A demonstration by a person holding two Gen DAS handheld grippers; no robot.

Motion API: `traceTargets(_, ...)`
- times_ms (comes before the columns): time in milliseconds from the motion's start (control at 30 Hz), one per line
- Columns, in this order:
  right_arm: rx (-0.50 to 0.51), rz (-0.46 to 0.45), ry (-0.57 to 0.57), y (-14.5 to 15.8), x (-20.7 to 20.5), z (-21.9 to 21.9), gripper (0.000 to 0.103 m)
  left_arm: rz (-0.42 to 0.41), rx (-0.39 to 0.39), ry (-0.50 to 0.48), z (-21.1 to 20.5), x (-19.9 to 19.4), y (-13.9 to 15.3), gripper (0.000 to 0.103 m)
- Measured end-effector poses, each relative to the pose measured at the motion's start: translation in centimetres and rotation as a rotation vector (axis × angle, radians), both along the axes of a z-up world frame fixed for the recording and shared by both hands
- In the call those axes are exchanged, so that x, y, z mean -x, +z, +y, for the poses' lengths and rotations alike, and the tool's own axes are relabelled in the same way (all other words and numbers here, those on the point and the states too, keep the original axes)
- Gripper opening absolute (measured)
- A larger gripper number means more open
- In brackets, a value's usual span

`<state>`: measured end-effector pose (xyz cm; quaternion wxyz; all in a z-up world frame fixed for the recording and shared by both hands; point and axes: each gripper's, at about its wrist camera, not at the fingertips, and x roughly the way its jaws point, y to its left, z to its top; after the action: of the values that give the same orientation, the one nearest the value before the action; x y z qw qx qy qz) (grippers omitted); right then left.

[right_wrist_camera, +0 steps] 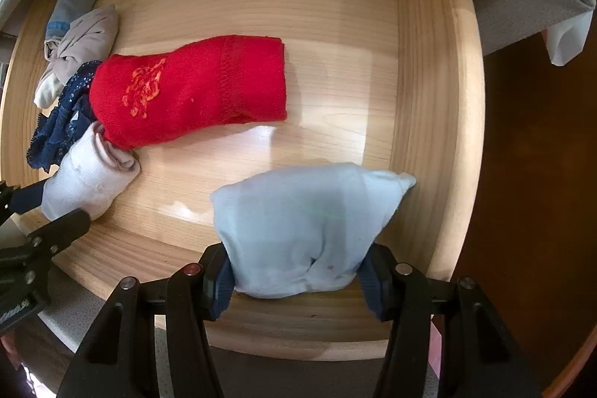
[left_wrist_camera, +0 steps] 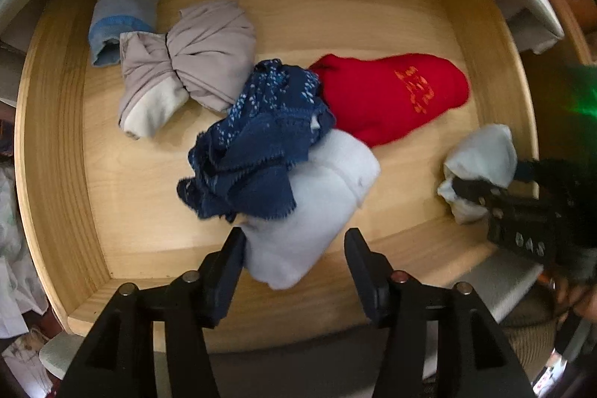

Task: Take underwear out of drawer
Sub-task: 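Reach the left gripper into the drawer and grasp the white sock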

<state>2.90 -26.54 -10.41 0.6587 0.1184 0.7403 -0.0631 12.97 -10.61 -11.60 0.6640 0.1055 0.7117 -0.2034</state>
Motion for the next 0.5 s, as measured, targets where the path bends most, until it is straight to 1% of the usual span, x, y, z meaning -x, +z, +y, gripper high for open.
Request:
traceTargets(200,0.000,0.002,0.001,0.0,-0.5,0.3,0.052,0.030,-0.022,0.082,-0.9,-1.6,-1.5,0.058)
traceTargets(267,-0.002,0.001,-0.001,-0.2,-0.5,0.5,0.053,0.019,-0.032,0.086,-1.4,-1.6,-1.6,0.058)
traceTargets(300,-0.003,0.000,-0.002,-0.2,-0.5,0.4,0.053,0.001,-0.032,0.084,-1.9,-1.6,-1.7,0.058)
traceTargets(367,-0.002,0.000,-0.001,-0.3,-0.5,0.5,0.053,-0.038,-0.032,0.075,-2.1,-1.5,-1.6,0.051)
traceTargets(500,-0.003,-0.001,-0.004,-0.5,-0.5,0.6,0.053,-0.051,-0.022,0.097,-1.7,-1.6,-1.3,0.044)
